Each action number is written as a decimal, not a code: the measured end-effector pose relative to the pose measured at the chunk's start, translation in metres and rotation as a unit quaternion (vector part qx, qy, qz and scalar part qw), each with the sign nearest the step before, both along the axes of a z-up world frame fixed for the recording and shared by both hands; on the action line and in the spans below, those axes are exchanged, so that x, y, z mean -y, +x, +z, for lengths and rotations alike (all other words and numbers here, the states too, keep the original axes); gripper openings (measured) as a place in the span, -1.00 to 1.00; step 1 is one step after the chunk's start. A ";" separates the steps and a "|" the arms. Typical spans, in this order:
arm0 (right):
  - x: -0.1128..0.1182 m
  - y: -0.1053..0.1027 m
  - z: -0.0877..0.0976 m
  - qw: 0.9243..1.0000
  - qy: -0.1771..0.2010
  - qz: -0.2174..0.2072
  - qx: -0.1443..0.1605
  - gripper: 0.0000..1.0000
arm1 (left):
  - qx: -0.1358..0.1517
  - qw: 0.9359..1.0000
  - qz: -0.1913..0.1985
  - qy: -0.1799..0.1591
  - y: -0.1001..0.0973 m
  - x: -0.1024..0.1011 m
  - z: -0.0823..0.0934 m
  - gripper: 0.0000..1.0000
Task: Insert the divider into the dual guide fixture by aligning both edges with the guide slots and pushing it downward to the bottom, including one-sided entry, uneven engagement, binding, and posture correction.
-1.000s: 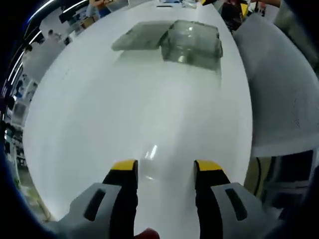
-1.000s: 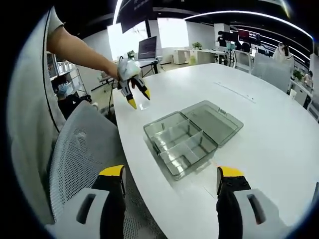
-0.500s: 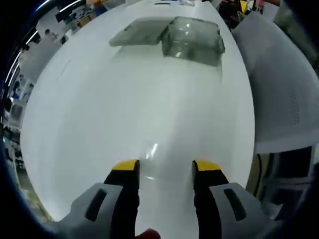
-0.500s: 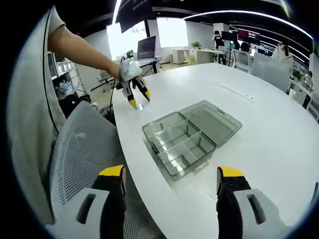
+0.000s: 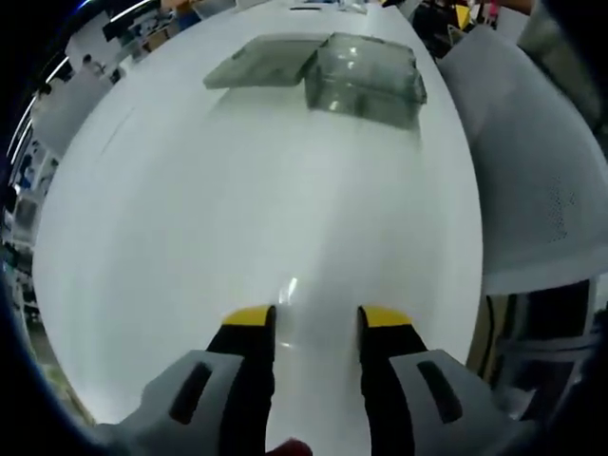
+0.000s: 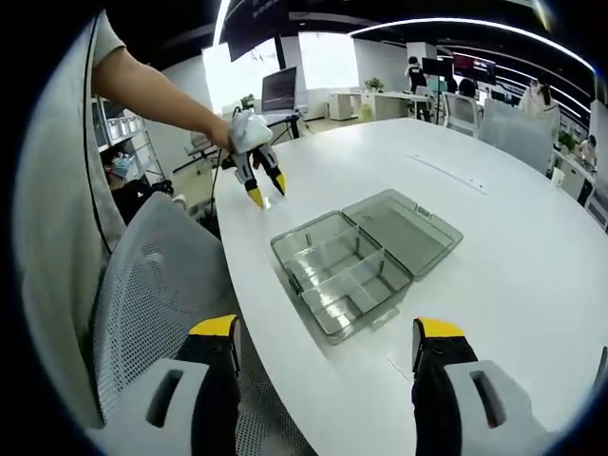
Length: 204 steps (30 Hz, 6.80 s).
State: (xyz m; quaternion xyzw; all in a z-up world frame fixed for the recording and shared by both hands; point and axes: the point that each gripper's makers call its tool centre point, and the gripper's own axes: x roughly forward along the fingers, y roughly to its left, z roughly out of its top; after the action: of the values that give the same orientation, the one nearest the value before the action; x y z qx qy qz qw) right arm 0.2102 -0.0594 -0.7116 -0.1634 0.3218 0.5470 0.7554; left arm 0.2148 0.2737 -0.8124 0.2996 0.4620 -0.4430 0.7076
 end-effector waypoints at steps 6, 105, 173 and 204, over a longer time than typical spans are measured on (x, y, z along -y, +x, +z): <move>-0.001 0.003 0.000 1.000 0.001 0.000 0.001 0.43 | -0.001 1.000 0.001 0.000 0.000 0.000 0.000 -0.39; -0.010 0.009 0.019 0.999 0.053 -0.008 -0.003 0.35 | 0.140 0.986 -0.083 -0.037 0.013 0.132 0.123 -0.42; -0.067 0.022 0.069 0.983 0.171 -0.029 -0.067 -0.21 | 0.250 0.957 -0.109 -0.099 0.015 0.234 0.169 -0.42; -0.083 0.012 0.078 0.973 0.202 -0.023 -0.114 -0.56 | 0.265 0.952 -0.112 -0.107 0.014 0.250 0.173 -0.42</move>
State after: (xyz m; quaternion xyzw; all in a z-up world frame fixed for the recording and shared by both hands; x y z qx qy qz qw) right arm 0.2220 0.0240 -0.6336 0.0627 0.2923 0.5984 0.7433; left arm 0.2290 0.0233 -0.6391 0.3785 0.1710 -0.4705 0.7786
